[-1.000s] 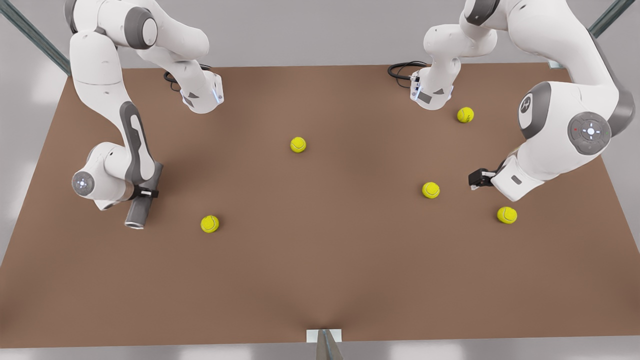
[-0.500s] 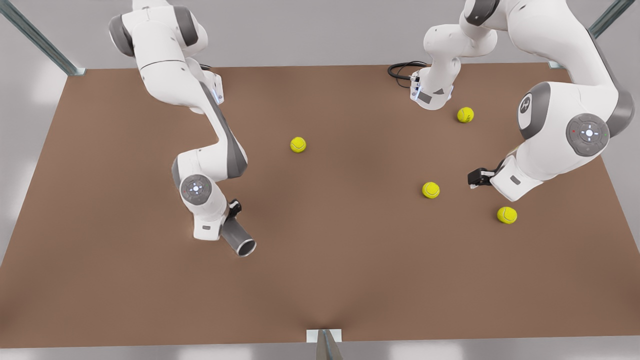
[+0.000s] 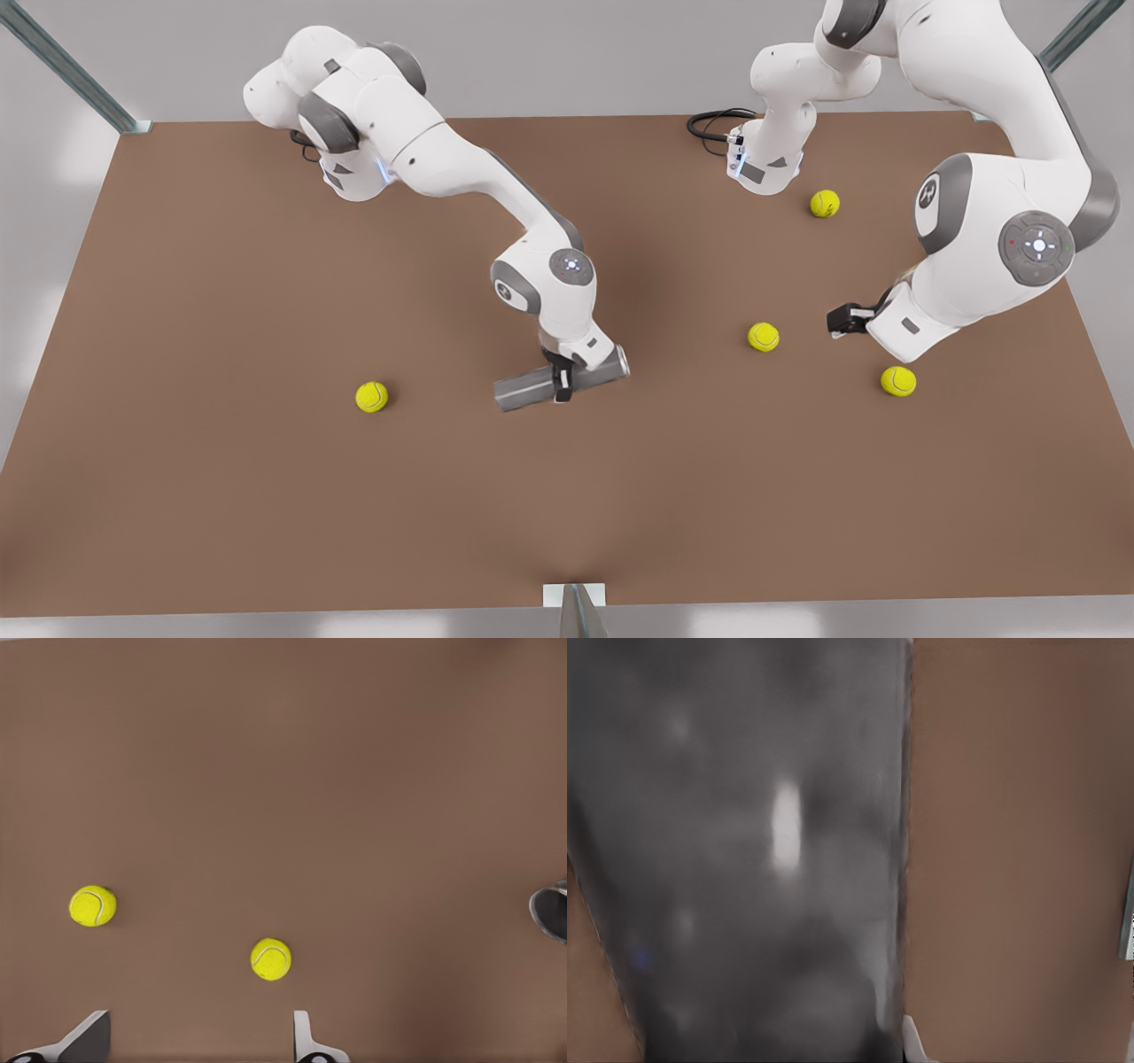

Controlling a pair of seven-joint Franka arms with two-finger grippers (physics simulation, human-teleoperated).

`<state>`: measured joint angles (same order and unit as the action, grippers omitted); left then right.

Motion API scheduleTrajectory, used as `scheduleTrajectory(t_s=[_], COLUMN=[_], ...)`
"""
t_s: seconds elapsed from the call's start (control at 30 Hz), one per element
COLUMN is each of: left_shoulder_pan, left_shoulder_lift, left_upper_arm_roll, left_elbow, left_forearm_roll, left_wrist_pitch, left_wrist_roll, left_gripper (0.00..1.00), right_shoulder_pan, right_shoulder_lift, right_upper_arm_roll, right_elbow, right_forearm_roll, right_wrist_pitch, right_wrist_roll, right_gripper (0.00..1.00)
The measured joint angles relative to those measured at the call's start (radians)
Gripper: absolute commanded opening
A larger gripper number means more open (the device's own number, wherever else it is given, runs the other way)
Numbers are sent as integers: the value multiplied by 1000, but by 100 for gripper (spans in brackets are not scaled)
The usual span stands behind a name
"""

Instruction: Put the tennis tube upright

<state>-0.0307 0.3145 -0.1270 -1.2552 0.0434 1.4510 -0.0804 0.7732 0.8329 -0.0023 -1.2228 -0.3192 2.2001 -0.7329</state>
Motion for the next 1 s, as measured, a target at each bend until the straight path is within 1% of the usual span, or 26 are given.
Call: scheduleTrajectory(t_s=[0.07,0.13,0.23,0.43,0.53,0.57,0.6,0.63,1.0], left_shoulder_pan=[0,0,0,-1,-7,-10,-12,-12,-22], left_shoulder_lift=[1,3,7,13,13,13,13,13,12], left_upper_arm_roll=[0,0,0,-1,-1,-2,-2,-2,-2], left_elbow=[0,0,0,1,2,2,2,2,4], left_forearm_roll=[1,2,4,4,4,4,4,4,5], left_wrist_pitch=[1,2,2,2,2,2,2,2,1], left_wrist_roll=[-1,-1,-2,-2,-3,-3,-3,-3,-16], left_gripper=[100,100,100,100,100,100,100,100,100], right_shoulder_pan=[34,50,73,98,110,115,117,119,128], right_shoulder_lift=[64,93,108,142,167,171,173,175,168], right_upper_arm_roll=[-8,-12,-15,-27,-37,-39,-40,-40,-44], right_elbow=[79,110,113,109,114,116,117,117,135], right_forearm_roll=[1,5,27,189,231,238,243,246,256], right_wrist_pitch=[6,10,12,13,19,21,23,27,45], right_wrist_roll=[-25,-41,-38,16,43,51,60,68,116], right_gripper=[72,72,72,72,72,76,91,100,100])
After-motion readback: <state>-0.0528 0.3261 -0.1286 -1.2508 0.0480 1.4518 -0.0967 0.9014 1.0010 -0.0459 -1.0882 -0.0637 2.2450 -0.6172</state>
